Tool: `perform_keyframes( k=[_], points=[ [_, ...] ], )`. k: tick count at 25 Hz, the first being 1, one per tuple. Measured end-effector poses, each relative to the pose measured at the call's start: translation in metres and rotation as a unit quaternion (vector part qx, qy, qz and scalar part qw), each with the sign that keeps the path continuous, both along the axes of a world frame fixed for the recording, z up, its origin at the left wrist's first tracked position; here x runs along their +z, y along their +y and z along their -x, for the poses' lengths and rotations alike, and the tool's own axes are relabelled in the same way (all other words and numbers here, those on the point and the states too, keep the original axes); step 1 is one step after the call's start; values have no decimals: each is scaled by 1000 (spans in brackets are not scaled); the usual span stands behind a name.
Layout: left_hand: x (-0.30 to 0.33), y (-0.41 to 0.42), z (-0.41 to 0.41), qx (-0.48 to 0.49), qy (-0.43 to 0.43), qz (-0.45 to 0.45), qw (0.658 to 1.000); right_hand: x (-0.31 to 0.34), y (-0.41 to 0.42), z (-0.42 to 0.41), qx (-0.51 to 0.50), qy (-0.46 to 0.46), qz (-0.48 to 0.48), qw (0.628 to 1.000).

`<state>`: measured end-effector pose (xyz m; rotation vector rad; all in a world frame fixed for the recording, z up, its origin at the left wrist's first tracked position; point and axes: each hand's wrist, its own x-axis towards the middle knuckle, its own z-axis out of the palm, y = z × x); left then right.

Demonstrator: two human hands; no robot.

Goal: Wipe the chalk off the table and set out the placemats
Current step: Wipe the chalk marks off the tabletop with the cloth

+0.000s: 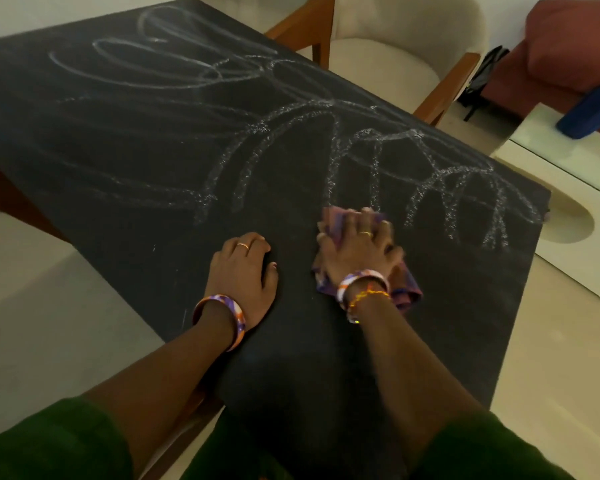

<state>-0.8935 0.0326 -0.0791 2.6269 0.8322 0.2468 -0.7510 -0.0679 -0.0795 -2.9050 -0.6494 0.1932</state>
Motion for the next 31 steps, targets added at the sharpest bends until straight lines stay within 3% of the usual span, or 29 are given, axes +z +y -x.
perform_keyframes(
  k=[2,4,9,12,14,17,19,23,27,29,31],
  points=[
    [-1,1,1,-3,3,5,1000,-1,33,23,102,5,6,995],
    [2,1,1,-6,6,9,1000,-1,28,14,119,-4,6,993],
    [3,3,2,-8,9,30,999,7,-78,-42,-119,9,2,993],
    [4,1,1,-17,23,23,999,13,-71,-47,-184,25,20,982],
    [2,2,-1,-21,31,12,999,9,-29,-29,-123,15,26,992],
    [3,2,1,-27,43,-1,999,5,32,13,51,8,24,998],
    [3,1,3,-35,46,-1,998,4,36,16,102,3,29,994],
    [3,4,6,-49,33,-4,998,6,-51,-18,-68,6,-20,997],
    [1,4,5,-45,25,-1,999,17,-128,-35,-266,50,-9,963],
    [2,3,3,-40,31,-3,999,15,-113,-31,-262,48,-14,964],
    [2,2,0,-39,42,-8,998,9,-68,-16,-170,26,-19,985]
  ],
)
